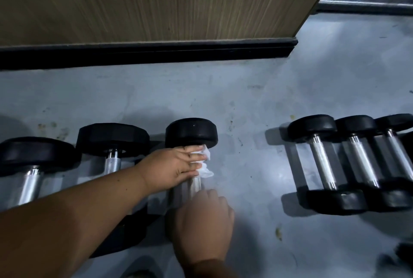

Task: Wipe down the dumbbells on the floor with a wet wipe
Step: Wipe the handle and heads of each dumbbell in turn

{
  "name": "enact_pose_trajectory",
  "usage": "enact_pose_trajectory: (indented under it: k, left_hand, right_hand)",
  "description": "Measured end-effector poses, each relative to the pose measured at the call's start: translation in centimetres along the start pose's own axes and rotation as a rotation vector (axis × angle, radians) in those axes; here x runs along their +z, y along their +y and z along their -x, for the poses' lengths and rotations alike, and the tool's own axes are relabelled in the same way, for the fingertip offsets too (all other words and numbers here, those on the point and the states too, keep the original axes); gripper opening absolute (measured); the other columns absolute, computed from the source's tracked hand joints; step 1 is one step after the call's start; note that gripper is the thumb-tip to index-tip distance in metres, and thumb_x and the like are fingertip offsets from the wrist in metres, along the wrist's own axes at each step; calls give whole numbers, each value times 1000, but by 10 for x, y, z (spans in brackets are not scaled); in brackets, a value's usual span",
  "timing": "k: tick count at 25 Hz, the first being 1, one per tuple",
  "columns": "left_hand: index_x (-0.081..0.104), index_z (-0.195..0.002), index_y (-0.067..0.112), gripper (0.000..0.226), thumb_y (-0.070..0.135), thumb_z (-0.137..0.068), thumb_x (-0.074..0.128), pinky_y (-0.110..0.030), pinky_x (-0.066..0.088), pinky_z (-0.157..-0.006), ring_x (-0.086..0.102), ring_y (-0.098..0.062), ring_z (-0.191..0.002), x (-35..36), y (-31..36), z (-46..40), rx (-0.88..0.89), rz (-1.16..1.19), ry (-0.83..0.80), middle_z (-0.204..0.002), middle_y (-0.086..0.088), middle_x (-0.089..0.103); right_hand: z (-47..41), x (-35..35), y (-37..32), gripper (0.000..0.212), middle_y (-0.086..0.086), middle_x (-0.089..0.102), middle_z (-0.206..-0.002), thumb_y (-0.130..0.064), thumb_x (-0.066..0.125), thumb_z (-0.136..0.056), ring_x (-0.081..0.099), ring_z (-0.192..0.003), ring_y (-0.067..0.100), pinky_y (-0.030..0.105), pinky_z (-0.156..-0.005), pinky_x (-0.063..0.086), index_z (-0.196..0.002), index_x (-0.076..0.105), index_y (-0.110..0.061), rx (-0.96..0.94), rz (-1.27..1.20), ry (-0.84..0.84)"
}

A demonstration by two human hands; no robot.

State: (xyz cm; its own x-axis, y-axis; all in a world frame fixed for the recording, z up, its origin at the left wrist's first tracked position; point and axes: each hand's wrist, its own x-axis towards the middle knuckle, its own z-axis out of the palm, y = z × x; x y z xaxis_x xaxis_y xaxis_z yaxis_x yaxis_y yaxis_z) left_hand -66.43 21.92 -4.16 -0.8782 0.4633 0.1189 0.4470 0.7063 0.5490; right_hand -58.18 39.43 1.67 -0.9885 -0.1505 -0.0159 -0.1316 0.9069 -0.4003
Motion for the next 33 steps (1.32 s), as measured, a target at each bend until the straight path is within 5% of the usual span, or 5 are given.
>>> enact_pose_trajectory:
  k: [10,16,23,27,33]
  left_hand:
    - [75,-117,19,36,23,-104,42,-35,18,-124,42,-17,-142,10,25,19,296,13,-131,-138,6,63]
    - [76,-117,12,39,37,-102,50,-37,39,-114,42,-10,-142,-2,2,-4,22,33,2,-137,4,63]
    - [71,-124,17,31,20,-99,54,-40,24,-122,40,-16,-144,13,15,14,341,62,-227,-142,7,59]
    - [75,-119,12,43,40,-105,46,-36,34,-117,46,-17,-140,0,-10,-10,157,51,-72,-137,1,63]
    - [74,-115,22,32,9,-87,64,-36,15,-125,42,-13,-143,27,28,10,254,133,-157,-140,7,61]
  right_hand:
    - [1,0,10,15,0,56,-78,-33,58,-76,53,-73,27,41,-69,48,-71,54,-19,-17,-155,91]
    - [1,-1,12,17,-1,50,-73,-31,58,-73,50,-69,27,39,-66,44,-67,47,-19,-17,-143,116]
    - [-1,-2,13,12,-1,54,-76,-30,55,-74,52,-71,27,38,-65,44,-70,50,-20,-19,-170,134]
    - [-2,-5,14,15,1,52,-74,-32,55,-71,51,-69,29,41,-63,46,-68,47,-19,-17,-147,104]
    - [-5,-7,21,11,0,54,-77,-29,53,-74,51,-70,28,43,-62,46,-71,48,-19,-18,-198,116]
